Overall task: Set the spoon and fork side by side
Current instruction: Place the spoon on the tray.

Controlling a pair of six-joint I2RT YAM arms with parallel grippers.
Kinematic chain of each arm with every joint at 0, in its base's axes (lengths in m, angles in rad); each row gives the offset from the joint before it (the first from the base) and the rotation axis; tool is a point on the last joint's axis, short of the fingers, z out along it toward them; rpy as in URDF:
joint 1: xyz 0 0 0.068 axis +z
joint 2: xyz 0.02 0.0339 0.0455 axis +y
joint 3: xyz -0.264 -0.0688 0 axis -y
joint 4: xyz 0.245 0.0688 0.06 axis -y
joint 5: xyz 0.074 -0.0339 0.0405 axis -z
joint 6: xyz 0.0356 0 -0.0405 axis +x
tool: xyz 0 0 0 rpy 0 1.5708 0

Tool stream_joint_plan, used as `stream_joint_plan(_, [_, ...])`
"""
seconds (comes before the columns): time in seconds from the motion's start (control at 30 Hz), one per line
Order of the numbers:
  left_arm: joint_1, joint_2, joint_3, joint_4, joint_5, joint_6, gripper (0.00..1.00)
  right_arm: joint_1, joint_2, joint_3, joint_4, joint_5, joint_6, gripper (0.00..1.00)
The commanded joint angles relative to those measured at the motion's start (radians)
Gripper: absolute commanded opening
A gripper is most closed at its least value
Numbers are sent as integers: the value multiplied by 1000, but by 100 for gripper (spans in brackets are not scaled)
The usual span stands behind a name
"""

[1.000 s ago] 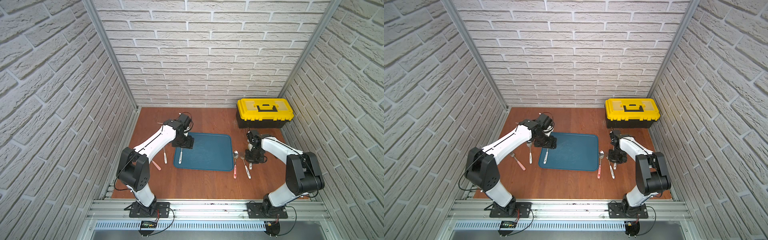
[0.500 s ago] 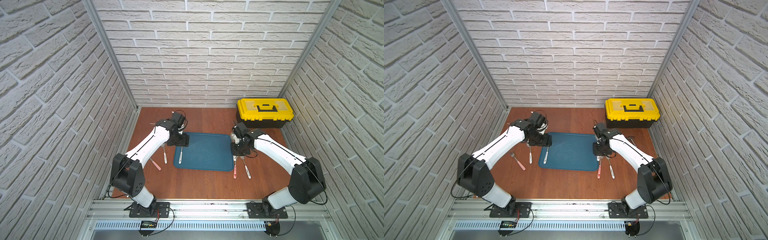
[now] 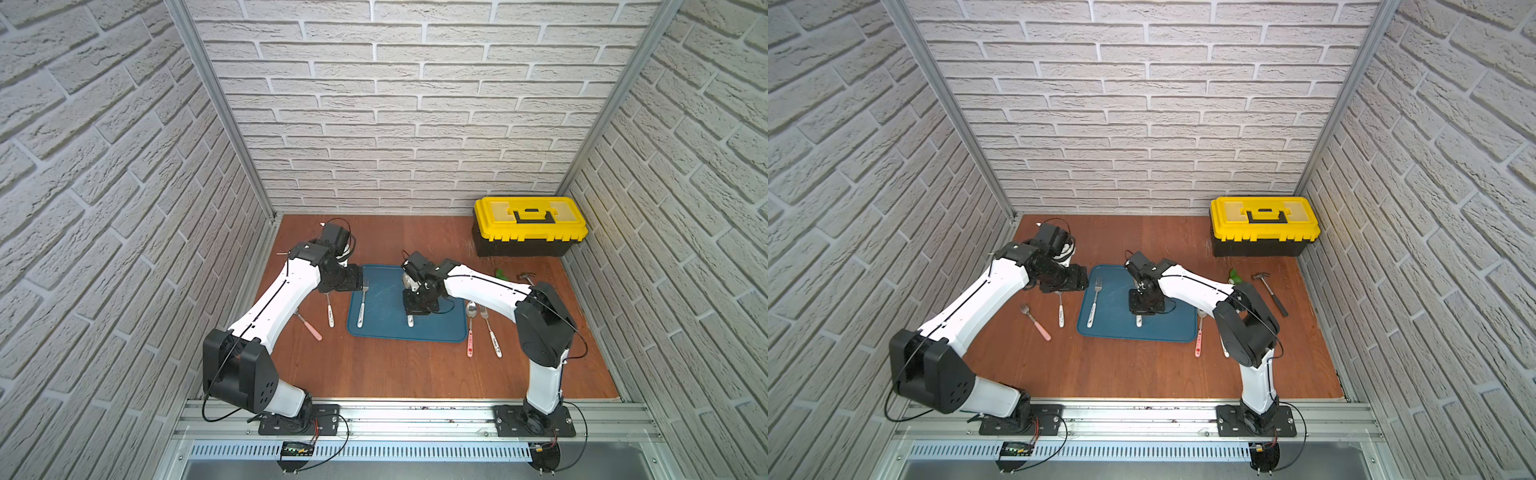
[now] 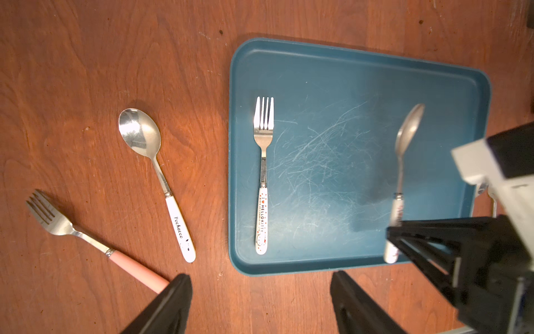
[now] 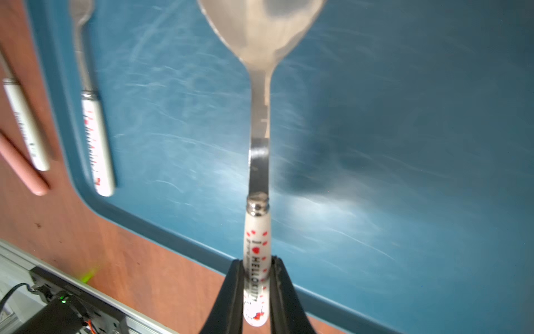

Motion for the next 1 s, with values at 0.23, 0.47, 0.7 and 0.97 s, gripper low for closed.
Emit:
stream_joint_plan(0.23, [31, -33, -35, 12, 19, -4, 80, 79, 198, 265, 22, -25, 108, 16])
stream_joint_plan(0.47, [39, -31, -35, 17, 29, -5, 80, 98, 238, 283, 61, -32, 178, 16])
stream_joint_plan(0.7, [39, -38, -41, 20, 31, -6, 80, 118, 278, 321, 70, -28, 209, 17])
stream_joint_plan(0.97, [39, -37, -48, 24, 36, -7, 80, 120, 306, 369, 39, -15, 214, 17])
